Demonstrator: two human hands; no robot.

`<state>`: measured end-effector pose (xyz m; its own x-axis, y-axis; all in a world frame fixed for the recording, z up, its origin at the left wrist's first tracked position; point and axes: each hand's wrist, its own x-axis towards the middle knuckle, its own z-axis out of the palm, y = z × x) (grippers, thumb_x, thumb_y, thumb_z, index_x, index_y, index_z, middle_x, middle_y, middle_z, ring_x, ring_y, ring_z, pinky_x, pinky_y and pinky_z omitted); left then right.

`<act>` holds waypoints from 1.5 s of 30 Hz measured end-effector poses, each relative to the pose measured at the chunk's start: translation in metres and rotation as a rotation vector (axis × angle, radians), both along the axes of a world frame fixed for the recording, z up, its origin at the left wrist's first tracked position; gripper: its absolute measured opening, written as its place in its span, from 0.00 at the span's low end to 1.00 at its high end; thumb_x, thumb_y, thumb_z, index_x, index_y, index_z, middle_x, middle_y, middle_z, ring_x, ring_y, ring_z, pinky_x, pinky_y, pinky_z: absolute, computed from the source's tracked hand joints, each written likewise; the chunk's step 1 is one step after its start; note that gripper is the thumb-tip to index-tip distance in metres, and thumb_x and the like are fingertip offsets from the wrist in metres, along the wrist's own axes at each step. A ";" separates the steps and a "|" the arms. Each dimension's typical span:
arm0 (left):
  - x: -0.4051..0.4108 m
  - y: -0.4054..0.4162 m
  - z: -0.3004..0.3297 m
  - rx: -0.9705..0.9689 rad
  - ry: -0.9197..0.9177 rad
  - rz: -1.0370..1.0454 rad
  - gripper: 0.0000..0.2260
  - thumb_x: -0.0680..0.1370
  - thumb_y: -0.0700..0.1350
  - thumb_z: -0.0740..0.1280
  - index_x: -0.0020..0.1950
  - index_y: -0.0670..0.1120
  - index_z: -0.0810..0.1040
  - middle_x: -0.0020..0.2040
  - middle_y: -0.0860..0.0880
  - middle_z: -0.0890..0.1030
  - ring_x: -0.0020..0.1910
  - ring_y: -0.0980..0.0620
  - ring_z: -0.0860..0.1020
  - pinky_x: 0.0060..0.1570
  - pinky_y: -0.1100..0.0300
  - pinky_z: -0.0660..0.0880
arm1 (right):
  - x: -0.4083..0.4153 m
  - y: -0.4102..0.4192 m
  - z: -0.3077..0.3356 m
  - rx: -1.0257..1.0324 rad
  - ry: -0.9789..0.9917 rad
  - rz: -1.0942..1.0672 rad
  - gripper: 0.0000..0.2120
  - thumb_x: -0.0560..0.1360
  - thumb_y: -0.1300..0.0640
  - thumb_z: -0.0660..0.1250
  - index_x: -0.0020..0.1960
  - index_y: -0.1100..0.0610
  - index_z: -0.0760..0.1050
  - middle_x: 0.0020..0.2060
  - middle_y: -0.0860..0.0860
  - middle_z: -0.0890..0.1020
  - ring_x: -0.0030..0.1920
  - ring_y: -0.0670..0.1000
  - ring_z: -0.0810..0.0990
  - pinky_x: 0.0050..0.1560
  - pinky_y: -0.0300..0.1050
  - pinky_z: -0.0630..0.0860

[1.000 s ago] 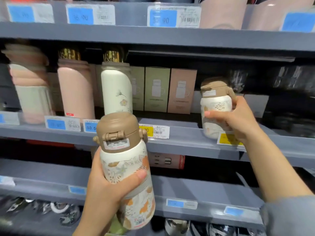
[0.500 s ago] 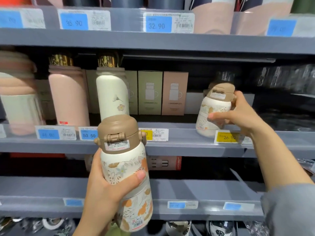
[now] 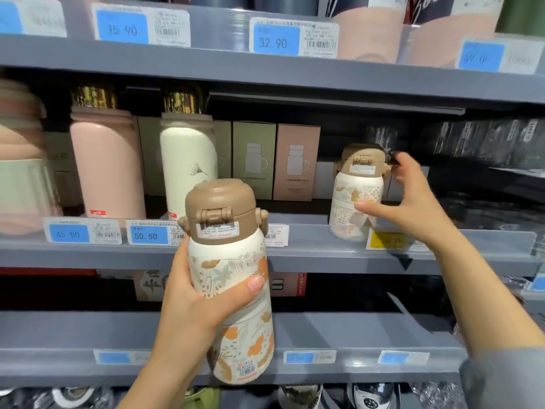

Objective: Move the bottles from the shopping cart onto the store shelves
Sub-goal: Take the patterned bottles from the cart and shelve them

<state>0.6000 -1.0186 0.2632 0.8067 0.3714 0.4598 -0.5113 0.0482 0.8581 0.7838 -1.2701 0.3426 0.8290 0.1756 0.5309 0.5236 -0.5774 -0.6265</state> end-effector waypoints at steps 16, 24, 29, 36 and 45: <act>0.015 -0.005 0.054 0.119 -0.002 -0.417 0.37 0.65 0.67 0.72 0.71 0.57 0.69 0.63 0.55 0.80 0.62 0.55 0.78 0.57 0.57 0.78 | -0.136 0.107 -0.044 0.340 0.097 0.562 0.57 0.57 0.46 0.80 0.76 0.39 0.48 0.61 0.37 0.78 0.62 0.43 0.77 0.60 0.52 0.76; 0.019 0.069 0.008 0.627 -0.051 0.632 0.29 0.71 0.65 0.63 0.70 0.56 0.70 0.65 0.61 0.71 0.62 0.61 0.72 0.58 0.69 0.68 | -0.107 0.119 -0.033 0.644 0.341 0.620 0.42 0.55 0.50 0.78 0.67 0.50 0.67 0.55 0.50 0.83 0.52 0.51 0.84 0.43 0.44 0.81; 0.047 0.115 -0.030 0.996 0.094 0.946 0.34 0.78 0.64 0.53 0.78 0.46 0.58 0.77 0.44 0.62 0.76 0.45 0.56 0.74 0.44 0.53 | -0.082 0.134 -0.008 0.877 0.440 0.554 0.38 0.59 0.51 0.78 0.66 0.56 0.69 0.54 0.56 0.83 0.50 0.55 0.85 0.40 0.50 0.82; 0.059 0.122 -0.043 1.088 0.021 1.054 0.32 0.79 0.65 0.49 0.73 0.43 0.67 0.73 0.42 0.67 0.75 0.41 0.58 0.71 0.45 0.55 | -0.052 0.161 0.008 1.013 0.462 0.444 0.41 0.59 0.47 0.77 0.68 0.57 0.66 0.55 0.55 0.83 0.49 0.53 0.85 0.42 0.50 0.82; 0.062 0.124 -0.046 1.139 0.033 1.106 0.31 0.77 0.64 0.53 0.71 0.43 0.67 0.70 0.42 0.70 0.73 0.39 0.62 0.64 0.39 0.63 | -0.024 0.166 0.010 0.792 0.197 0.233 0.46 0.62 0.51 0.80 0.71 0.54 0.57 0.57 0.50 0.77 0.54 0.50 0.80 0.52 0.53 0.81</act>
<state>0.6624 -0.8943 0.2172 0.3986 0.2446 0.8839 0.1622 -0.9674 0.1945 0.7602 -1.1042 0.3522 0.9082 -0.0093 0.4185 0.4133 0.1790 -0.8928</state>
